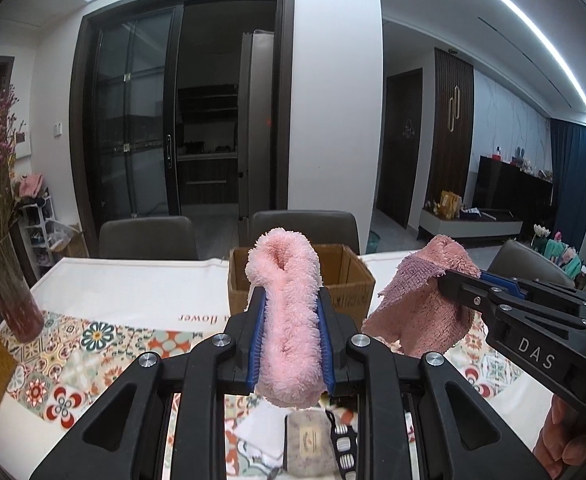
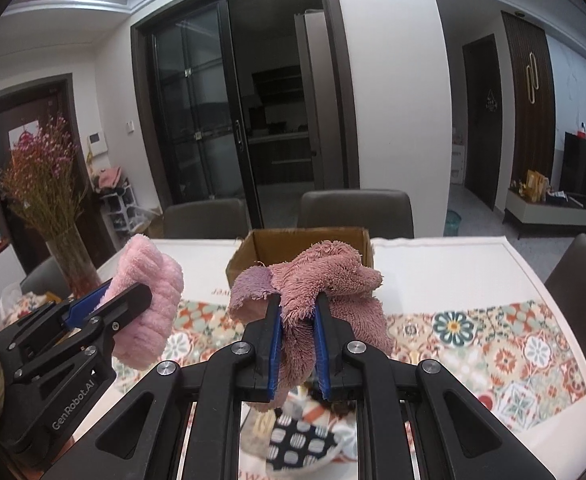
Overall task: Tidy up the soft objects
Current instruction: 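Carry both held items over the cardboard box with both tools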
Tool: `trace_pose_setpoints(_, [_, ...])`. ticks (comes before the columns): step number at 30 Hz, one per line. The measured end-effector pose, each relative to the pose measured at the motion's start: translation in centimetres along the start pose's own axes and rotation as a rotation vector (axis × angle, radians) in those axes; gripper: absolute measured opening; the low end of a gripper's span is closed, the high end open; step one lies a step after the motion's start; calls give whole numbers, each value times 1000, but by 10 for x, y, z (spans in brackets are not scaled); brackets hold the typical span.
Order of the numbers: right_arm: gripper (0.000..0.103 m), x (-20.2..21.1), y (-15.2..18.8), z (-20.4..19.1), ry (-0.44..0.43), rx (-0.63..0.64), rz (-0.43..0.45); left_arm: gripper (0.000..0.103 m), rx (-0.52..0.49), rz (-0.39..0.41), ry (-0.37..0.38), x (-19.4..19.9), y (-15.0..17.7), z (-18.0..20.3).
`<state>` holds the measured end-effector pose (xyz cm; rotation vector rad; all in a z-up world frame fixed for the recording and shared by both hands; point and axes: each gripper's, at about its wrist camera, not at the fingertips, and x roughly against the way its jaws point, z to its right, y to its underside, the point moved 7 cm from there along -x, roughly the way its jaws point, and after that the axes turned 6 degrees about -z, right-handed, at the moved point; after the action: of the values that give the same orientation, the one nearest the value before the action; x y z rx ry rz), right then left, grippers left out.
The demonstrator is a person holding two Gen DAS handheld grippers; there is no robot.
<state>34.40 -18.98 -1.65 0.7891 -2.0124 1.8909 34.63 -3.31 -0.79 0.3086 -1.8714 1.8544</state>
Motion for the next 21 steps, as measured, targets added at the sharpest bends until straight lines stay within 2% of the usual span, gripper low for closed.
trace_pose_setpoints(8, [16, -18, -28, 3, 3, 7, 41, 24, 3, 8, 11, -27, -19, -5])
trace_pose_setpoints(21, [16, -60, -65, 8, -7, 19, 65, 24, -14, 42, -14, -73, -53, -12])
